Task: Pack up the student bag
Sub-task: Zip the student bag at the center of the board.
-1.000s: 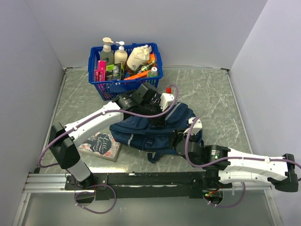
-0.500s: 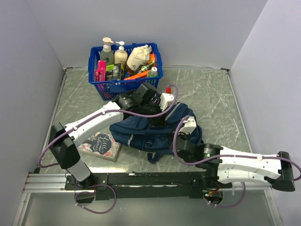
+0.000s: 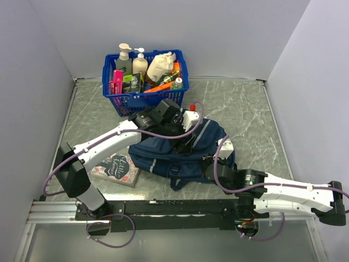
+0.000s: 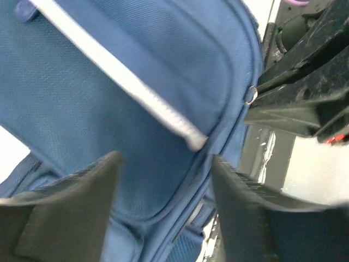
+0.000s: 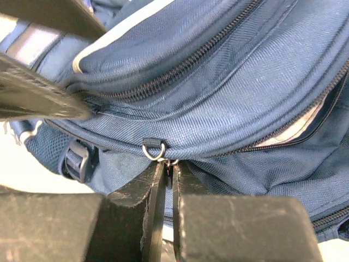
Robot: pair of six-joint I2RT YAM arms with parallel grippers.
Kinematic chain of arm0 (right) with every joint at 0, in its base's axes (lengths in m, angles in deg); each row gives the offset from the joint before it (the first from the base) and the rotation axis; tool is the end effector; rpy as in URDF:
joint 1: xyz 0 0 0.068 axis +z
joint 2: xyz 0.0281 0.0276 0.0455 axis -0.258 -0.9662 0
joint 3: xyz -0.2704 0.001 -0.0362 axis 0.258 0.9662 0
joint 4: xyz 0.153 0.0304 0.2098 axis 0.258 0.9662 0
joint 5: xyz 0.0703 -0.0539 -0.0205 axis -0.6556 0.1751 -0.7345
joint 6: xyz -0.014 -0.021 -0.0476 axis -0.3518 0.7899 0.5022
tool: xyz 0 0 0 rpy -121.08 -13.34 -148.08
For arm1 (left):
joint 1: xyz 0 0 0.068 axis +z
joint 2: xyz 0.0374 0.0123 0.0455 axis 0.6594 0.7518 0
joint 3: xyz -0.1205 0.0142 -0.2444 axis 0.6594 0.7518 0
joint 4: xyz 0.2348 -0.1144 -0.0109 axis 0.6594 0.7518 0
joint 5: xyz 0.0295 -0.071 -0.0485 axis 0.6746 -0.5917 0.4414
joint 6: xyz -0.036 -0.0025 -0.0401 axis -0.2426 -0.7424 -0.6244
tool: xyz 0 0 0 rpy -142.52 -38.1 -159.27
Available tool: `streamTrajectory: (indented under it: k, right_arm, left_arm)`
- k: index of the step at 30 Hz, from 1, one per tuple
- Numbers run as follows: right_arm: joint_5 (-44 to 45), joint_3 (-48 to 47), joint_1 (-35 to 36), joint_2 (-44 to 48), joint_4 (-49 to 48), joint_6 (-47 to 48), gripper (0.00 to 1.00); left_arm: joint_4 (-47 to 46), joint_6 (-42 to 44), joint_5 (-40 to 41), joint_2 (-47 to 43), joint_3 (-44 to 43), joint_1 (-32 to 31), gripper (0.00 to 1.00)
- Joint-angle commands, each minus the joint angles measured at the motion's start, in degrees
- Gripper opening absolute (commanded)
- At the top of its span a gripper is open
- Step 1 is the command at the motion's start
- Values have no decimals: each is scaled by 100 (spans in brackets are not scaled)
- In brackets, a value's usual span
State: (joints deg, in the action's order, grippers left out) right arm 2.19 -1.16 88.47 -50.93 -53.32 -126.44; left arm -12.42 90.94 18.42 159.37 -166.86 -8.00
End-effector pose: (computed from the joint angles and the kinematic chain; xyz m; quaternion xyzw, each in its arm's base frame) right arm 0.0677 0.1413 0.2595 0.0093 0.8517 0.2003 0.4841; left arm 0.2191 -0.2795 0.3263 0.4860 0.7559 -0.3473 0.2681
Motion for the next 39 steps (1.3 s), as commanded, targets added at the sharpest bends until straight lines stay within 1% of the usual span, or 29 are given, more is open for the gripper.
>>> streamTrajectory:
  k: [1, 2, 4, 5, 7, 8, 10, 11, 14, 17, 20, 22, 24, 27, 30, 39]
  right_arm:
    - [-296, 258, -22, 349, -171, 219, 0]
    - [-366, 276, -22, 358, -171, 184, 0]
    - [-419, 294, -22, 297, -162, 140, 0]
    - [-454, 303, -22, 271, -180, 123, 0]
    - [-569, 294, -21, 192, -250, 123, 0]
    - [-586, 285, -22, 157, -241, 105, 0]
    - [-639, 250, -30, 174, -276, 166, 0]
    - [-639, 233, -13, 200, -268, 158, 0]
    - [-648, 198, -13, 375, -215, 158, 0]
    - [-674, 206, -22, 534, -154, 70, 0]
    - [-718, 224, -22, 578, -118, 17, 0]
    - [-788, 215, -30, 561, -153, 52, 0]
    - [-815, 206, -30, 534, -188, 79, 0]
    - [-876, 180, -30, 517, -232, 131, 0]
    - [-894, 180, -22, 543, -232, 131, 0]
    - [-964, 31, -30, 631, -408, 360, 0]
  left_arm:
    - [-18, 199, 60, -512, 148, 74, 77]
    - [-9, 277, 7, -574, 183, 83, 80]
    - [87, 348, -99, -758, 184, 74, 81]
    - [175, 461, -291, -802, 123, 74, 83]
    - [386, 611, -581, -899, 34, 83, 81]
    - [604, 830, -991, -917, 52, 83, 75]
    - [711, 1015, -1258, -1005, 200, -22, 65]
    - [851, 1269, -1381, -1040, 401, -84, 54]
    - [897, 1631, -1374, -1146, 902, -330, 46]
    - [765, 1798, -1093, -1163, 1211, -532, 45]
    - [572, 1790, -855, -1111, 1291, -664, 45]
    - [308, 1676, -557, -1032, 1274, -673, 44]
    - [116, 1676, -277, -944, 1195, -682, 46]
    - [-17, 1579, -21, -874, 1019, -691, 47]
    - [-53, 1587, 50, -821, 966, -708, 47]
    - [-404, 1597, 278, -505, 1361, -1007, 47]
